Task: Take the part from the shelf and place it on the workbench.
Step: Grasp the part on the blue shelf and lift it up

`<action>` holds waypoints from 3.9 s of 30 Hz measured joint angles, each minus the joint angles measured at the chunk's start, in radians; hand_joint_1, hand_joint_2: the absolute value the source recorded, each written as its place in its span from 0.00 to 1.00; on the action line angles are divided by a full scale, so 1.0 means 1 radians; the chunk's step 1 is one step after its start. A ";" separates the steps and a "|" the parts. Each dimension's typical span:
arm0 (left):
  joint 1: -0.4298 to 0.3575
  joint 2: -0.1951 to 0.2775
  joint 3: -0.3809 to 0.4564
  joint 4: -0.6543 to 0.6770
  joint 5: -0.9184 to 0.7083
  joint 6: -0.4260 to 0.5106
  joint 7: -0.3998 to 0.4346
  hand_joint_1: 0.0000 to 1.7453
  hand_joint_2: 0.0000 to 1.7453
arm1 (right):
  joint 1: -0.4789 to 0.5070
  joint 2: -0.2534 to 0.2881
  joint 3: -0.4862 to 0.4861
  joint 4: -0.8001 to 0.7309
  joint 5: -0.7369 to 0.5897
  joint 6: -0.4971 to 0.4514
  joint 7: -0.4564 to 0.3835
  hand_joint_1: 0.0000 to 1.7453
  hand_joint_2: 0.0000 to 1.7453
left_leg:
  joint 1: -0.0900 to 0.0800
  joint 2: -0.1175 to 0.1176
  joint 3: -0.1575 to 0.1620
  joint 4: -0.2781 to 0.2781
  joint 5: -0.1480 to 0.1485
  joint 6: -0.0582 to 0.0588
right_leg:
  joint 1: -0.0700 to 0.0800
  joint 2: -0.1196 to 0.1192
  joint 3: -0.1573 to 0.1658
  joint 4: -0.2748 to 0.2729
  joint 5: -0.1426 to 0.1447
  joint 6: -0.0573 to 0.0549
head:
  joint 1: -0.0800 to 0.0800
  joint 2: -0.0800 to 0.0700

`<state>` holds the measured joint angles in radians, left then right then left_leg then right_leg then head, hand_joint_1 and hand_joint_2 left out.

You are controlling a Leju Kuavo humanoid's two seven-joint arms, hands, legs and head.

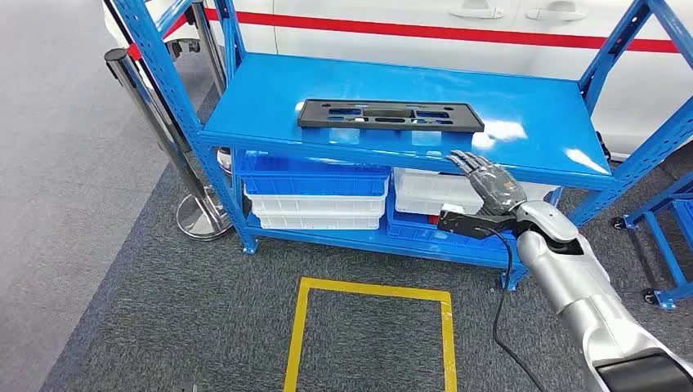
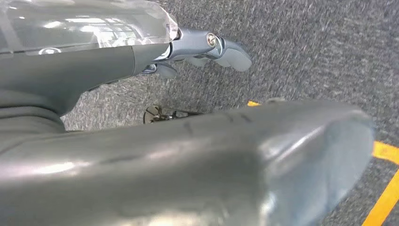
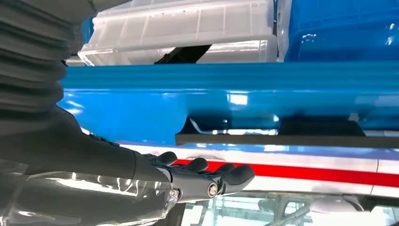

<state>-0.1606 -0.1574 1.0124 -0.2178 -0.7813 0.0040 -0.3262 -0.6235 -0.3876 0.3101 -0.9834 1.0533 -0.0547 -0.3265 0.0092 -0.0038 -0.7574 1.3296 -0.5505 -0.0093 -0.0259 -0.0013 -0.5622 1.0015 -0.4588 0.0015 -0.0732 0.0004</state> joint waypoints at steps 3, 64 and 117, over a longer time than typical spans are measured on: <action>0.000 0.001 0.000 0.000 0.000 0.001 0.000 0.00 0.00 | 0.002 0.000 0.000 -0.001 0.000 0.001 0.000 0.00 0.00 | 0.006 0.001 0.044 -0.129 0.097 -0.004 | -0.006 0.002 0.021 0.001 -0.016 0.010 | 0.000 0.000; 0.001 -0.004 -0.002 0.004 0.030 0.024 0.017 0.00 0.00 | -0.211 0.162 0.129 0.179 0.020 0.003 -0.016 0.00 0.00 | -0.001 -0.003 0.037 -0.104 0.070 -0.001 | 0.012 0.000 -0.004 -0.010 0.017 -0.010 | 0.003 0.000; -0.005 -0.003 -0.001 0.004 0.063 0.038 0.046 0.00 0.00 | -0.317 0.288 0.217 0.532 0.039 -0.205 0.070 0.00 1.00 | -0.006 -0.004 0.149 -0.312 0.123 0.015 | 0.017 0.004 -0.048 0.006 0.036 0.008 | 0.003 0.000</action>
<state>-0.1655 -0.1603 1.0112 -0.2140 -0.7187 0.0416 -0.2805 -0.9407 -0.1000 0.5271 -0.4517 1.0928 -0.2595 -0.2562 0.0027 -0.0081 -0.6083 1.0178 -0.4271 0.0054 -0.0086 0.0023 -0.6102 1.0079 -0.4229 0.0091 -0.0703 0.0004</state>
